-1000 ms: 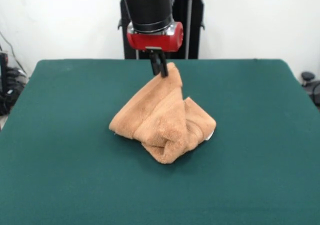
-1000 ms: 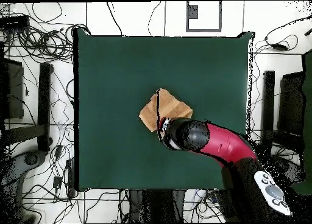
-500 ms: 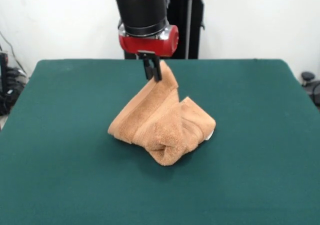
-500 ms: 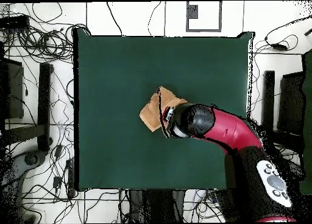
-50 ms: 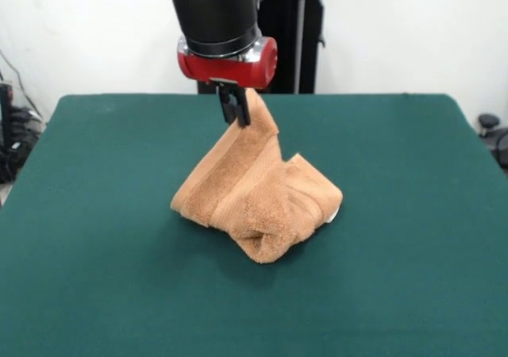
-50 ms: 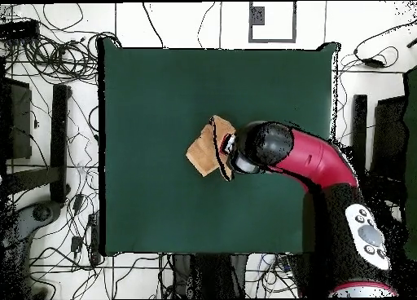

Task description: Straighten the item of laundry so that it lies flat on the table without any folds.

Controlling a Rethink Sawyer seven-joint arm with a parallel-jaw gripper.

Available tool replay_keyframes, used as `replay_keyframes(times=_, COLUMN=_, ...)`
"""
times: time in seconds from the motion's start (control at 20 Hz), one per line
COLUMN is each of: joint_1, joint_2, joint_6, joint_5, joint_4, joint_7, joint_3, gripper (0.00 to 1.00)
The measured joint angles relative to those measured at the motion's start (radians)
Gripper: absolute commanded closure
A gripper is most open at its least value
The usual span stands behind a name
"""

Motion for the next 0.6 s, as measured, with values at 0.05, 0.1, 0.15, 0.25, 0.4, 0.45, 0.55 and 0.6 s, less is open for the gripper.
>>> replay_keyframes(times=0.05, joint_1=0.01, joint_2=0.004, joint_6=0.022, joint_5=0.003, joint_4=-0.021, joint_7=0.0, joint_3=-0.006, gripper=1.0)
replay_keyframes(times=0.1, joint_1=0.015, joint_2=0.006, joint_6=0.033, joint_5=0.004, joint_4=-0.032, joint_7=0.0, joint_3=-0.01, gripper=1.0)
replay_keyframes(times=0.15, joint_1=0.023, joint_2=0.01, joint_6=0.048, joint_5=0.006, joint_4=-0.048, joint_7=0.0, joint_3=-0.015, gripper=1.0)
replay_keyframes(times=0.25, joint_1=0.05, joint_2=0.031, joint_6=0.096, joint_5=0.013, joint_4=-0.108, joint_7=0.0, joint_3=-0.034, gripper=1.0)
replay_keyframes(times=0.4, joint_1=0.073, joint_2=0.053, joint_6=0.135, joint_5=0.02, joint_4=-0.164, joint_7=0.0, joint_3=-0.051, gripper=1.0)
replay_keyframes(times=0.45, joint_1=0.085, joint_2=0.07, joint_6=0.157, joint_5=0.025, joint_4=-0.199, joint_7=0.0, joint_3=-0.059, gripper=1.0)
replay_keyframes(times=0.55, joint_1=0.104, joint_2=0.1, joint_6=0.186, joint_5=0.031, joint_4=-0.254, joint_7=0.0, joint_3=-0.071, gripper=1.0)
replay_keyframes(times=0.6, joint_1=0.107, joint_2=0.106, joint_6=0.191, joint_5=0.033, joint_4=-0.265, joint_7=0.0, joint_3=-0.073, gripper=1.0)
